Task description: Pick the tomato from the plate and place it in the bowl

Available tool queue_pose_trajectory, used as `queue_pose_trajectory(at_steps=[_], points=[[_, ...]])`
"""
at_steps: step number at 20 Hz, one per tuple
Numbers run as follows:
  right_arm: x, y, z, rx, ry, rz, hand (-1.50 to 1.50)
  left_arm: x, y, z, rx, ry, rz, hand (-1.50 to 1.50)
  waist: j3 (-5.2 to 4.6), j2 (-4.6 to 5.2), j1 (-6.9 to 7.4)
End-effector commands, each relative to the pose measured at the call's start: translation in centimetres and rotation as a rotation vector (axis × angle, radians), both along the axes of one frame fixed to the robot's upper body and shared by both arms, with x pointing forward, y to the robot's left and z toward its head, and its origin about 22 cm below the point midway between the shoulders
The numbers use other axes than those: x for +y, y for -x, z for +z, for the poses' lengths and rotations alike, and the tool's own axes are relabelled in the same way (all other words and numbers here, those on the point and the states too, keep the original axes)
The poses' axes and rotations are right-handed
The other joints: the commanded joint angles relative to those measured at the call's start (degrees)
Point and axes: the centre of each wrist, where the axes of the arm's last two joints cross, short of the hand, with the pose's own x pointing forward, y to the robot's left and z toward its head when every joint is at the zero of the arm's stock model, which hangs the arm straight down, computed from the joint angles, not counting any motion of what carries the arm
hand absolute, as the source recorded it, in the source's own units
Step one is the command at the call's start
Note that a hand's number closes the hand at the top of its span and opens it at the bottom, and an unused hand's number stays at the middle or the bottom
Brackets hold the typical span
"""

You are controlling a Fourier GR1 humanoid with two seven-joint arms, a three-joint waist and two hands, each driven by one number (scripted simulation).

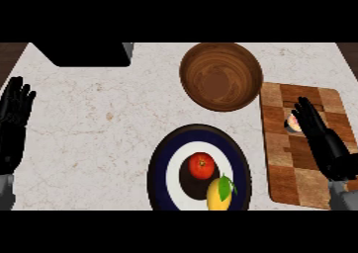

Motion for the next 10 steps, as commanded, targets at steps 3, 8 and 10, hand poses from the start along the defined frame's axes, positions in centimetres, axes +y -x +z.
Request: queue_pose_trajectory(at_steps=[3,8,10], points=[[10.6,1.5,-0.7,0.083,0.063,-0.006,1.5,-3.3,-1.4,-0.8,0.082,0.006,-0.074,0.0,0.09,-1.56,-0.73],[7.6,1.7,-3.0,0.03,0.424,-0.321,1.5,-5.8,0.1,-3.6,0.168,0.084,-0.142,0.0,-0.7,-2.38,-3.73],[13.6,3.0,-2.7,-0.061,0.2,-0.45,-1.5,-5.8,0.3,-4.5,0.197,0.101,-0.124,0.0,-0.07,-2.47,-4.4]])
